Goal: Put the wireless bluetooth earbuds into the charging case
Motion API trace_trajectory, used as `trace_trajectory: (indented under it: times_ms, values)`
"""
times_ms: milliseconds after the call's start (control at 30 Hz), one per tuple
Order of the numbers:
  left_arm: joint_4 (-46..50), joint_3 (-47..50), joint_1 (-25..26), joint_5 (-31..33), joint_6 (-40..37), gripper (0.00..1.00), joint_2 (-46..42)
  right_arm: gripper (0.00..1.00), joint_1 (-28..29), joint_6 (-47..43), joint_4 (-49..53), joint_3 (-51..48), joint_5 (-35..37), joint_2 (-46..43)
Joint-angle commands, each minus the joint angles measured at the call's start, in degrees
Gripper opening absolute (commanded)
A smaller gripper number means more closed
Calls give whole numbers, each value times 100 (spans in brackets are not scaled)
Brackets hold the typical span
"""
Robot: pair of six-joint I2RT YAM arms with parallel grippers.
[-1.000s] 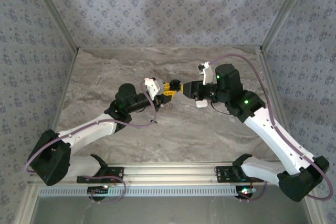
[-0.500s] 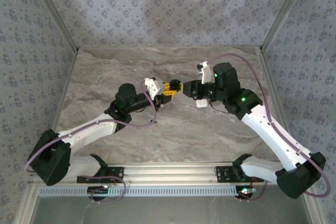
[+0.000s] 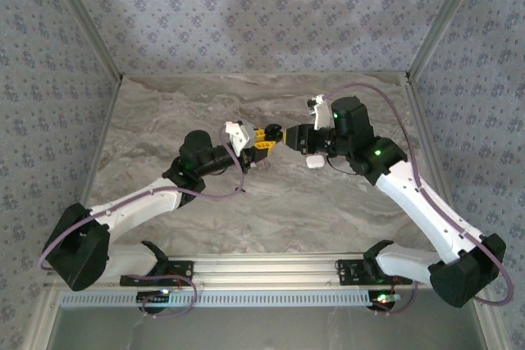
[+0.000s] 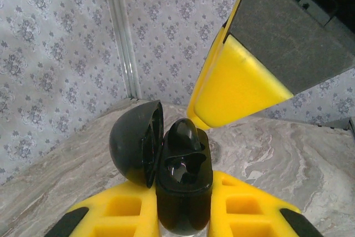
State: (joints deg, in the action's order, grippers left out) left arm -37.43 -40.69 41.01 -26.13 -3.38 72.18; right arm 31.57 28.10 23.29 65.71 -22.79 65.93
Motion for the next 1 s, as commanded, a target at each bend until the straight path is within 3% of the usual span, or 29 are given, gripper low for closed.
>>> trace_trajectory:
  times_ms: [0, 300, 467, 667, 967]
  values:
    - [-89, -169, 30, -41, -18, 15, -161, 27, -28, 6, -61, 130, 1, -77]
    - [-5, -1, 10, 254, 34, 14, -267, 32, 39, -3, 287, 198, 266, -257]
    - [172, 252, -247, 458, 338, 14, -467, 35, 286, -113, 874, 504, 626, -124]
    - [383, 766, -846, 612, 900, 15, -910, 38, 616, -603, 1868, 1110, 964, 470]
    - [1285, 1537, -1985, 986, 1618, 15, -1838, 43, 1250, -1546, 3121, 2410, 1117, 2149]
